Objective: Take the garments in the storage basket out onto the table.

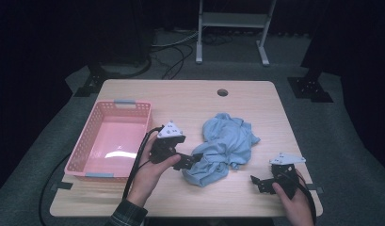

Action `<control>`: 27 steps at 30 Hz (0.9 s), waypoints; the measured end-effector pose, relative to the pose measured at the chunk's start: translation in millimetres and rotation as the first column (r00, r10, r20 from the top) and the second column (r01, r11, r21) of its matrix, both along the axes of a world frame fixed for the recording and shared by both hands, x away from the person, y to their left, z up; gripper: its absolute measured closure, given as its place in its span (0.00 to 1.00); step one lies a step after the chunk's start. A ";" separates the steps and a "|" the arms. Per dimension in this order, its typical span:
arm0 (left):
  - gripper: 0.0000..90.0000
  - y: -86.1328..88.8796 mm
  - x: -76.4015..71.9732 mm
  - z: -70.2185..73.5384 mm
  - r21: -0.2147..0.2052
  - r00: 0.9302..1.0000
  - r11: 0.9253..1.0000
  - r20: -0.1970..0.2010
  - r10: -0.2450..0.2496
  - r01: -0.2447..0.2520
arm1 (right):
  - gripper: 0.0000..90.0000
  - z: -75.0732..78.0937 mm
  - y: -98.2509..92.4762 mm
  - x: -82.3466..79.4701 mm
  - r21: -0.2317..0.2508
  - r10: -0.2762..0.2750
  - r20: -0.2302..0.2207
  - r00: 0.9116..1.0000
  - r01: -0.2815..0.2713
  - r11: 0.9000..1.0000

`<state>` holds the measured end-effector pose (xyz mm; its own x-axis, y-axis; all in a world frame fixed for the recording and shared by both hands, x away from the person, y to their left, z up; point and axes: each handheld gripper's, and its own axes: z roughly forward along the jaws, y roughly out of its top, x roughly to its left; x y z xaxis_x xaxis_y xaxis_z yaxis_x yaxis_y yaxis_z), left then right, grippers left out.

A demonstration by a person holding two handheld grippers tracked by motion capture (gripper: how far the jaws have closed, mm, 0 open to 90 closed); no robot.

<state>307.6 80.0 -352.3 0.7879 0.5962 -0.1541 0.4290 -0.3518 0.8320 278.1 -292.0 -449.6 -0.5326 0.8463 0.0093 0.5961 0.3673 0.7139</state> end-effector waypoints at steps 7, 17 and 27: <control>0.12 5.1 -7.6 -11.5 0.017 1.000 1.000 -0.024 0.003 -0.002 | 0.00 0.0 0.0 0.0 0.000 0.000 0.000 1.000 0.000 1.000; 0.12 10.6 -18.3 -26.1 0.039 0.998 0.999 -0.059 -0.010 0.013 | 0.00 0.0 0.0 0.0 0.000 0.000 0.000 1.000 0.000 1.000; 0.12 17.7 -25.0 -43.1 0.073 0.995 0.997 -0.095 -0.010 0.017 | 0.00 0.0 0.0 0.0 0.000 0.000 0.000 1.000 0.000 1.000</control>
<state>282.6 97.7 -395.5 0.7796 0.5985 -0.1845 0.4996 -0.4167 0.7595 278.1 -292.0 -449.6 -0.5326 0.8463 0.0090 0.5961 0.3675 0.7138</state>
